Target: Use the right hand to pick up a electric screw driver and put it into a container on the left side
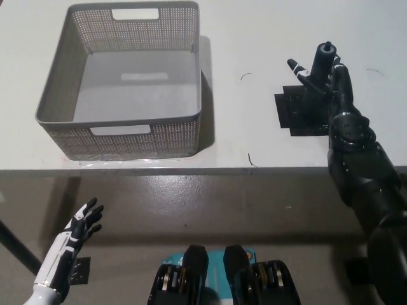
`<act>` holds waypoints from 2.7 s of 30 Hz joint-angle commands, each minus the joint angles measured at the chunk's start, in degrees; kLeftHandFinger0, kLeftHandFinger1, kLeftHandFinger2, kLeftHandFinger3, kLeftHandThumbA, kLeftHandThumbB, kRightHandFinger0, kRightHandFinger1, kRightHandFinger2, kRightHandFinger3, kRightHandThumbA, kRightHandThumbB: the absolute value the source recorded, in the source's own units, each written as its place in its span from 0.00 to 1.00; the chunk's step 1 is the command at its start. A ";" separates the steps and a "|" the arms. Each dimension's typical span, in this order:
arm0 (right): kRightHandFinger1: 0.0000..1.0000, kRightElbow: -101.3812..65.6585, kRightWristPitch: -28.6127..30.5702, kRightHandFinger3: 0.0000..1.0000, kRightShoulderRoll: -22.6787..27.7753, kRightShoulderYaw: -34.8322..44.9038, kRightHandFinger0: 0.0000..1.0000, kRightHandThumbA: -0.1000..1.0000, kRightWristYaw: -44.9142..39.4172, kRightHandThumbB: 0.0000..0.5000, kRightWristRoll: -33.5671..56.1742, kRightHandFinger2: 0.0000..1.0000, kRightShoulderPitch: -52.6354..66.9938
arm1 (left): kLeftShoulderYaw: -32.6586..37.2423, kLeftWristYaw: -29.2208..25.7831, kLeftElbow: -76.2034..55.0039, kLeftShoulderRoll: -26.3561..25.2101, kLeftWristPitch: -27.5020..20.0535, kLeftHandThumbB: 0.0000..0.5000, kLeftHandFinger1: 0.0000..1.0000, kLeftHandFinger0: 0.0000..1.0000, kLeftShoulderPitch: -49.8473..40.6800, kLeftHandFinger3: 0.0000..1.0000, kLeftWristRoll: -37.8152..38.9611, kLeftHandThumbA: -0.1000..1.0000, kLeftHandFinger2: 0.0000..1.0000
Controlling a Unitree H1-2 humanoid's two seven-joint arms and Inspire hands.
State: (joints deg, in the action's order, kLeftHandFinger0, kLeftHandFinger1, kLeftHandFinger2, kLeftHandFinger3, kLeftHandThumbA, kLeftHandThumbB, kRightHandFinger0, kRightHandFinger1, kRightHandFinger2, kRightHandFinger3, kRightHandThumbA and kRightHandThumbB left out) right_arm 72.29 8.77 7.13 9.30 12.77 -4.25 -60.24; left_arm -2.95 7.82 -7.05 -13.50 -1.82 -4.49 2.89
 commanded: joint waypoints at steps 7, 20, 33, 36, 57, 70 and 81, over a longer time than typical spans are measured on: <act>1.00 5.70 2.02 1.00 1.39 0.76 1.00 0.80 3.85 0.97 3.17 1.00 -7.54 | -0.45 2.04 -1.08 -1.74 -2.34 0.66 1.00 1.00 0.24 1.00 1.64 1.00 1.00; 0.04 9.80 2.10 0.27 -0.06 0.29 0.00 0.00 11.90 0.39 3.63 0.44 -9.48 | 0.12 2.45 -0.64 -1.58 -2.57 0.62 1.00 1.00 0.48 1.00 0.53 1.00 1.00; 0.11 8.82 5.12 0.64 -2.57 -2.10 0.00 0.00 12.34 0.30 2.54 0.59 -12.86 | -0.88 2.65 -0.86 -1.81 -2.10 0.67 1.00 1.00 0.01 1.00 1.05 1.00 1.00; 0.14 7.97 7.13 0.61 -2.67 -1.68 0.00 0.00 11.06 0.31 3.66 0.61 -14.59 | -0.99 2.57 -0.53 -1.72 -2.60 0.65 1.00 1.00 -0.04 1.00 0.75 1.00 1.00; 0.18 -0.20 7.55 0.66 -10.97 -8.59 0.00 0.00 13.15 0.28 0.55 0.67 -26.74 | -0.49 2.75 0.66 -2.05 -3.35 0.67 1.00 1.00 -1.65 1.00 -0.52 1.00 1.00; 0.20 2.33 5.66 0.70 -22.12 -8.82 0.00 0.00 12.94 0.30 1.19 0.64 -30.82 | 0.83 2.83 -0.57 -2.26 -2.61 0.75 1.00 1.00 -2.01 1.00 -2.52 1.00 1.00; 0.11 7.02 6.57 0.60 -25.50 -11.26 0.00 0.00 12.09 0.33 0.04 0.57 -27.85 | 2.14 3.03 -2.43 -3.58 -1.42 0.72 1.00 1.00 -0.31 1.00 -4.82 1.00 1.00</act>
State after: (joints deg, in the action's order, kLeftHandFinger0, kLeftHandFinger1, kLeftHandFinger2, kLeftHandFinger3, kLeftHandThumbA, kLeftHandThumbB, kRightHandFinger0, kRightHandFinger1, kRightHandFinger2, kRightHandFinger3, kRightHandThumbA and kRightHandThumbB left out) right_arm 79.46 12.43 -18.49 -0.95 24.87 -3.05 -85.40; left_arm -1.03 10.28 -7.31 -15.03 -2.85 -5.83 -0.12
